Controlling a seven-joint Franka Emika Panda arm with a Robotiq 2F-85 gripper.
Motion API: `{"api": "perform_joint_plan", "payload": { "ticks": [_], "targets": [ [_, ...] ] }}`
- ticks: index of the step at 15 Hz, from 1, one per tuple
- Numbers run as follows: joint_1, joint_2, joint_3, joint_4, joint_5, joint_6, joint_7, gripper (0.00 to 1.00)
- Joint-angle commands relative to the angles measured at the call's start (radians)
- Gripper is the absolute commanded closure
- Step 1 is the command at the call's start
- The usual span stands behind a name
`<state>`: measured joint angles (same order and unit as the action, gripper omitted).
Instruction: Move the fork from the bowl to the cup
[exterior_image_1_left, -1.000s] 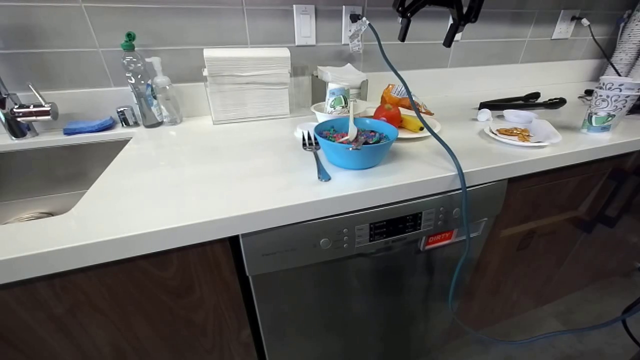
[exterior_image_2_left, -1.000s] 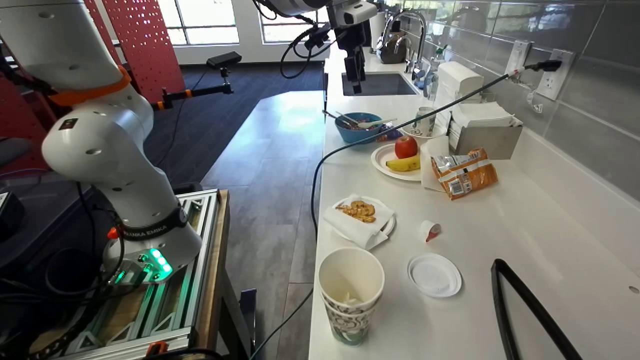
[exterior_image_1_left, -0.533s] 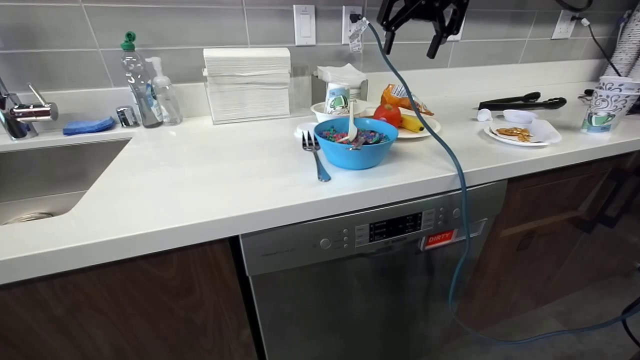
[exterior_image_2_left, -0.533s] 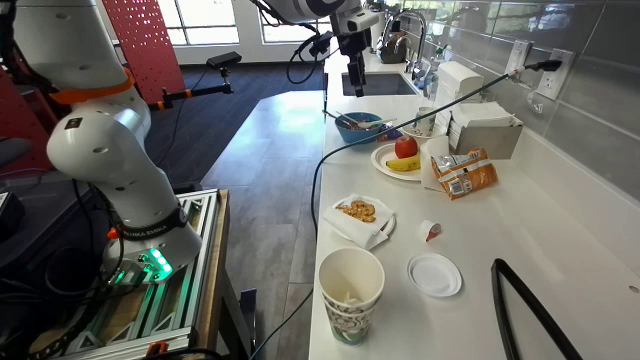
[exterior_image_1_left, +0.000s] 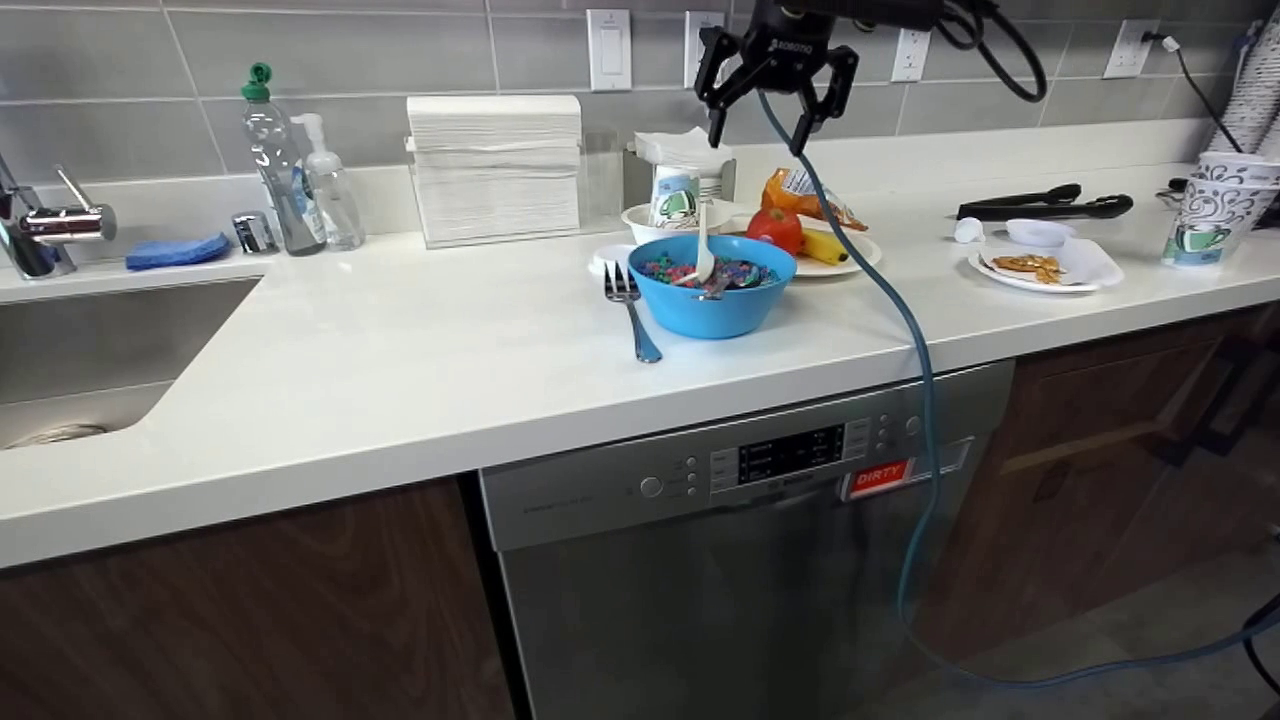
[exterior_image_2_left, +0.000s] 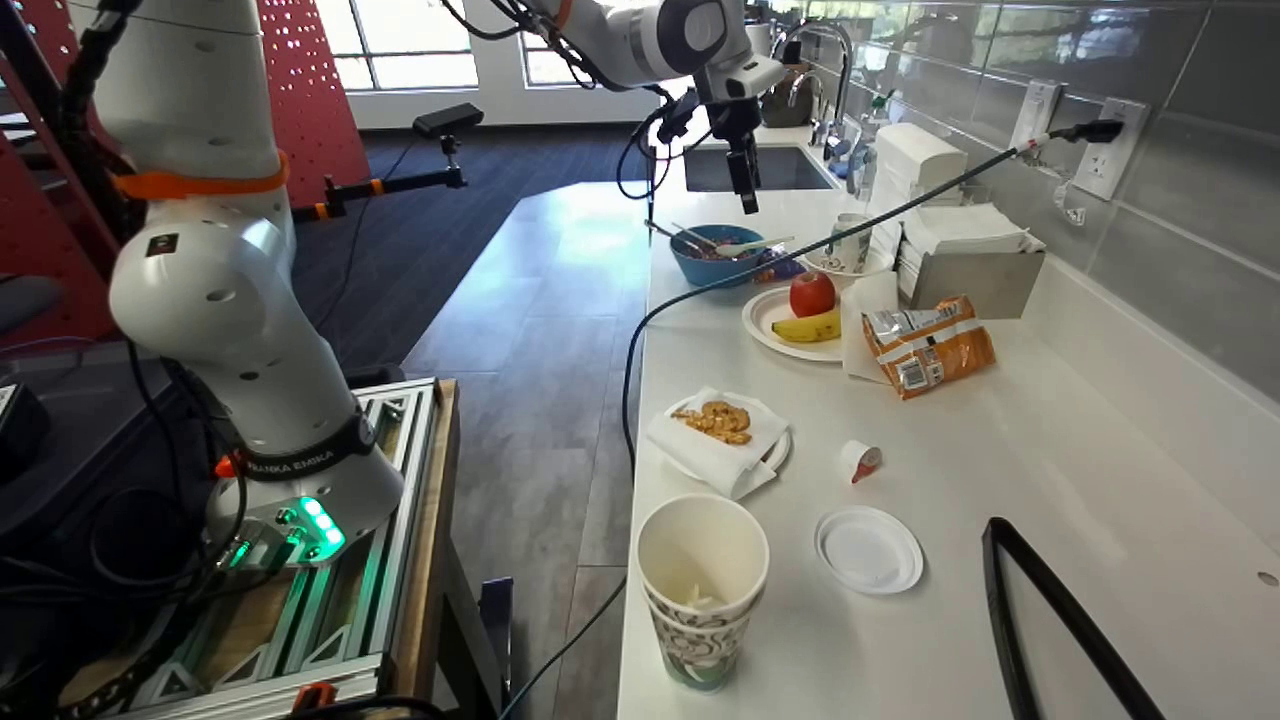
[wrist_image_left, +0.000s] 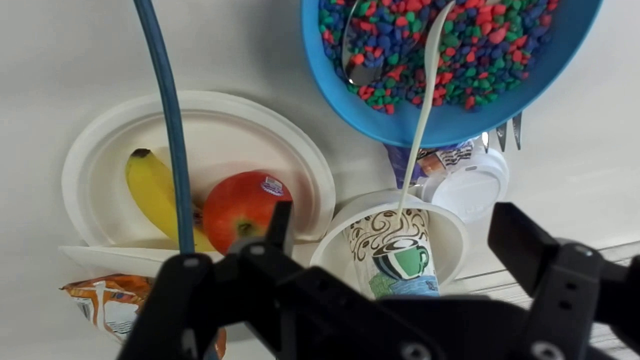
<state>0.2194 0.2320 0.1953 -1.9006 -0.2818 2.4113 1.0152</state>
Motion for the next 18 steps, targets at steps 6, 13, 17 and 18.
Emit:
{"api": "perform_joint_plan", "payload": {
  "ticks": [6, 13, 17, 18],
  "targets": [
    [0.118, 0.183, -0.111, 0.162, -0.040, 0.038, 0.075, 0.02],
    [0.160, 0.250, -0.187, 0.188, -0.049, 0.111, 0.085, 0.45],
    [0.168, 0.267, -0.205, 0.191, -0.035, 0.125, 0.080, 0.79],
    [0.169, 0.268, -0.205, 0.190, -0.029, 0.127, 0.078, 0.85]
  ]
}}
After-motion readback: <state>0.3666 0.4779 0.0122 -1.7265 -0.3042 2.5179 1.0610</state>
